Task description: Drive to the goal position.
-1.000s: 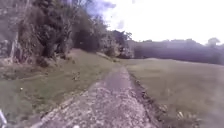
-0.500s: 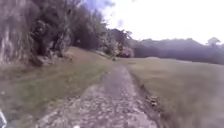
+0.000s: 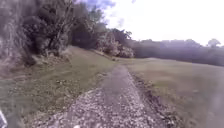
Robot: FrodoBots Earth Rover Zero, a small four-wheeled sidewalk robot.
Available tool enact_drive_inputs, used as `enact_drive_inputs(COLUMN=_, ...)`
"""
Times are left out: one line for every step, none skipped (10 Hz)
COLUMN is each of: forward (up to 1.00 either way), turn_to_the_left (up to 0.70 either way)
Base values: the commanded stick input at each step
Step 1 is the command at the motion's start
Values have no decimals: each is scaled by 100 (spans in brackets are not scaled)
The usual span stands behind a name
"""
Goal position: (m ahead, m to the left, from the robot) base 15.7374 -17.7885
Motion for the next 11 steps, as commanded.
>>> enact_drive_inputs(forward=100, turn_to_the_left=0)
enact_drive_inputs(forward=100, turn_to_the_left=0)
enact_drive_inputs(forward=100, turn_to_the_left=0)
enact_drive_inputs(forward=100, turn_to_the_left=0)
enact_drive_inputs(forward=87, turn_to_the_left=0)
enact_drive_inputs(forward=44, turn_to_the_left=0)
enact_drive_inputs(forward=0, turn_to_the_left=0)
enact_drive_inputs(forward=0, turn_to_the_left=0)
enact_drive_inputs(forward=0, turn_to_the_left=0)
enact_drive_inputs(forward=0, turn_to_the_left=0)
enact_drive_inputs(forward=0, turn_to_the_left=0)
